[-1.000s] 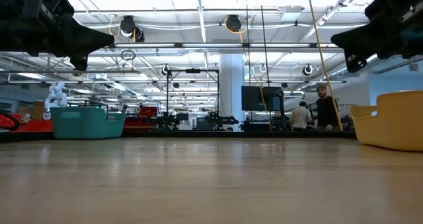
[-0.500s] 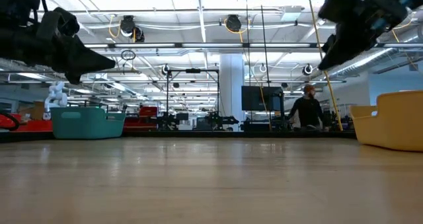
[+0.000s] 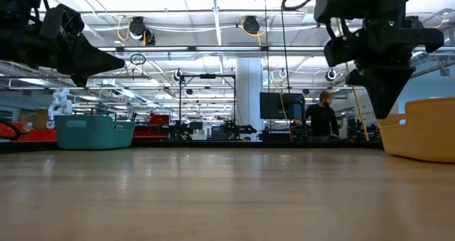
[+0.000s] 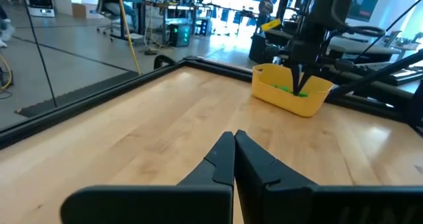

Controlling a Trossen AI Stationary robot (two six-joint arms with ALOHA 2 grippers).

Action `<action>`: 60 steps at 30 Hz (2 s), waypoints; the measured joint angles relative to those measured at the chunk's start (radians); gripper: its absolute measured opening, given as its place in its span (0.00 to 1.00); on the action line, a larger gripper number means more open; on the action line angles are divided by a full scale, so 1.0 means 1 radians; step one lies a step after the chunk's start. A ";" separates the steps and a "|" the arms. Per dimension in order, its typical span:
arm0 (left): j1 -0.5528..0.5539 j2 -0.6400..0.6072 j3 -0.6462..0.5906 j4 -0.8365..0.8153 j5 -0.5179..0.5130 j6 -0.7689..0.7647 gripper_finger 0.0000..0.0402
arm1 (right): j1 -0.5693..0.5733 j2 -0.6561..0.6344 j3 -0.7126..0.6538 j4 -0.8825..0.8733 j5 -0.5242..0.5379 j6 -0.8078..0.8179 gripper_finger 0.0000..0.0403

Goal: Sort & place blocks by color
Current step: Return to Home Position

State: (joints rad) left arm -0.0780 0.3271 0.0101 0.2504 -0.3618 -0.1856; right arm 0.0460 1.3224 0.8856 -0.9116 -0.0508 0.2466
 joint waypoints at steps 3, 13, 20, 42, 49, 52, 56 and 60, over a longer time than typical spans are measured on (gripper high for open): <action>0.000 0.000 0.000 -0.001 0.000 0.000 0.00 | 0.002 0.023 0.000 -0.002 -0.004 -0.002 0.00; 0.000 0.000 0.000 -0.002 0.000 0.000 0.00 | 0.024 0.044 -0.001 -0.245 -0.081 0.001 0.00; 0.000 0.000 0.000 -0.001 0.000 -0.009 0.00 | 0.037 -0.020 -0.001 -0.192 -0.070 0.004 0.00; 0.000 0.000 0.000 0.000 0.001 -0.021 0.00 | 0.146 0.019 -0.002 -0.204 -0.076 0.092 0.00; 0.000 0.000 0.000 0.000 0.001 -0.020 0.00 | 0.146 0.008 -0.002 -0.243 -0.049 0.101 0.00; 0.000 0.000 0.000 0.000 0.002 -0.024 0.00 | 0.146 -0.003 0.000 -0.251 -0.006 0.096 0.00; 0.000 0.000 0.000 0.006 0.002 -0.024 0.00 | 0.146 -0.030 0.023 -0.231 0.116 0.077 0.00; 0.000 0.000 0.000 0.020 0.002 -0.017 0.00 | 0.145 -0.087 0.025 -0.038 0.198 0.032 0.00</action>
State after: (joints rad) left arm -0.0780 0.3268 0.0101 0.2707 -0.3603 -0.2027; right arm 0.1915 1.2356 0.9102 -0.9499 0.1468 0.2783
